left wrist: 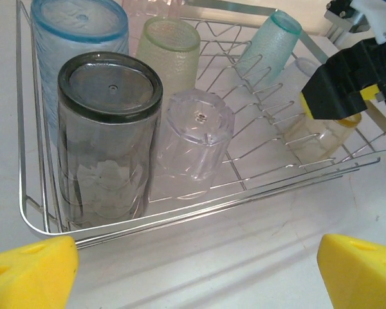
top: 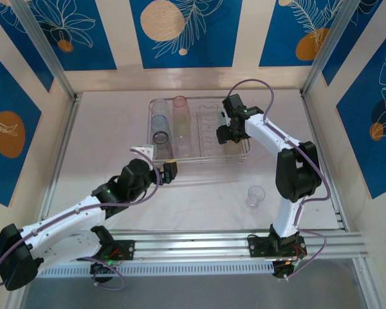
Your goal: Load the cups into the dish rack
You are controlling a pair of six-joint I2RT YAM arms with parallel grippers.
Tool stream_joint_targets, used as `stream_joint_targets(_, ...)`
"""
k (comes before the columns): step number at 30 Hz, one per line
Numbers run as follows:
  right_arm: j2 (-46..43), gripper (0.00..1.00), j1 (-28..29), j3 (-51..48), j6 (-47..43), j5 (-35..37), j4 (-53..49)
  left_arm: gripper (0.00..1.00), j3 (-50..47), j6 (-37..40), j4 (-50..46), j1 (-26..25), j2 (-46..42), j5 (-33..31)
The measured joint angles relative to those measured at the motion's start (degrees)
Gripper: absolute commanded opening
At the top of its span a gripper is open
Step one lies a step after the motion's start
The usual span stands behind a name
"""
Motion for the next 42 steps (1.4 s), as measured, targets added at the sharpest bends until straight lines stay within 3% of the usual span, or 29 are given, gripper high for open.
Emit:
stream_joint_targets(5,-0.3,0.74,0.0,0.5,0.9,-2.3,-3.7,0.95,0.0,0.1,-0.2,0.0,0.6,0.1)
stream_joint_targets(13,-5.3,0.60,-0.3,0.6,3.0,-5.5,-9.2,0.95,0.1,0.1,-0.7,0.0,0.6,0.1)
stream_joint_targets(19,-8.4,0.53,-5.6,1.7,4.6,-8.9,-10.2,0.95,0.6,0.3,-1.7,0.0,0.6,0.1)
stream_joint_targets(27,-6.4,0.48,-11.8,2.0,4.5,-10.5,-10.2,0.96,1.6,1.7,-4.3,0.0,0.4,0.1)
stream_joint_targets(35,-2.7,0.35,-11.6,2.0,3.7,-11.8,-10.2,0.96,1.6,2.7,-5.3,0.0,-0.5,0.1)
stream_joint_targets(42,-2.8,0.36,-11.6,1.1,3.7,-11.1,-10.0,0.96,1.6,3.0,-6.0,0.0,-0.6,0.1)
